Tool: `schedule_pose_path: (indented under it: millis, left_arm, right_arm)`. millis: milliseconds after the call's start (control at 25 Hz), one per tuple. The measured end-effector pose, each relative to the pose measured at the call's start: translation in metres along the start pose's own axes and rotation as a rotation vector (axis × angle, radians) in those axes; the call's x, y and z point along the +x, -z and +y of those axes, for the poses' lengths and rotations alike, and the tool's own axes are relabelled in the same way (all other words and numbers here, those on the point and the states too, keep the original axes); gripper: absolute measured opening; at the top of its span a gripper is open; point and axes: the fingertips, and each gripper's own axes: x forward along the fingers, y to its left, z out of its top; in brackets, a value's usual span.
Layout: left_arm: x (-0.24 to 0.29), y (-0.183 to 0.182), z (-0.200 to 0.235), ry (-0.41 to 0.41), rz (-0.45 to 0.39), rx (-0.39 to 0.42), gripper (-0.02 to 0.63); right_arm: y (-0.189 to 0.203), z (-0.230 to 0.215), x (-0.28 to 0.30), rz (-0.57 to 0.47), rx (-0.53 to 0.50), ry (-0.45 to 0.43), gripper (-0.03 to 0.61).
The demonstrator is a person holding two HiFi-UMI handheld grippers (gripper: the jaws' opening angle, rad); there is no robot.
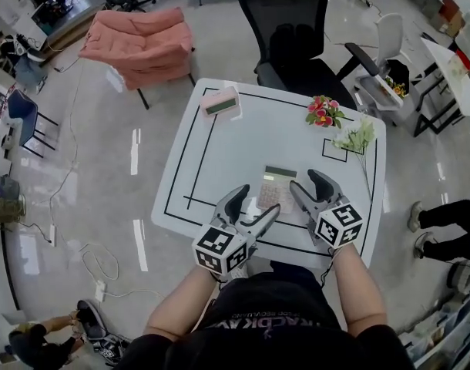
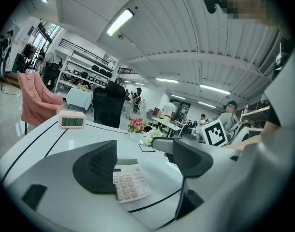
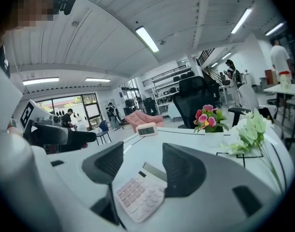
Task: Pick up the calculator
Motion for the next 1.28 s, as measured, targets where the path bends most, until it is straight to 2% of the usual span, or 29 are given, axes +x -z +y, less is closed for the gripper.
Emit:
schedule_pose_path:
  millis: [360,880,1160,1280]
  left_arm:
    - [0.016,0.019,0.011,-0.035,0.043,-0.043,0.351]
    - [0.028,0.038,0.024,-0.076,0.085,-0.096,0.351]
    - [0.034,0.043,0.035,-0.099,0.089,-0.119,0.351]
    - [0.036,0.043,0.038,-0.104,0.091,-0.122,0.351]
  right_arm:
    - [0.039,-0.036,0.034,0.112,0.044,-0.028,0.252]
    - [0.077,-0.06,0.07,0.25,0.073,-0.096,0.25]
    - [0.091,-0.06,0.083,0.319,0.06,-0.157,0.23]
    - [0.094,-0.056,0.087,0.36,0.019,-0.183,0.216]
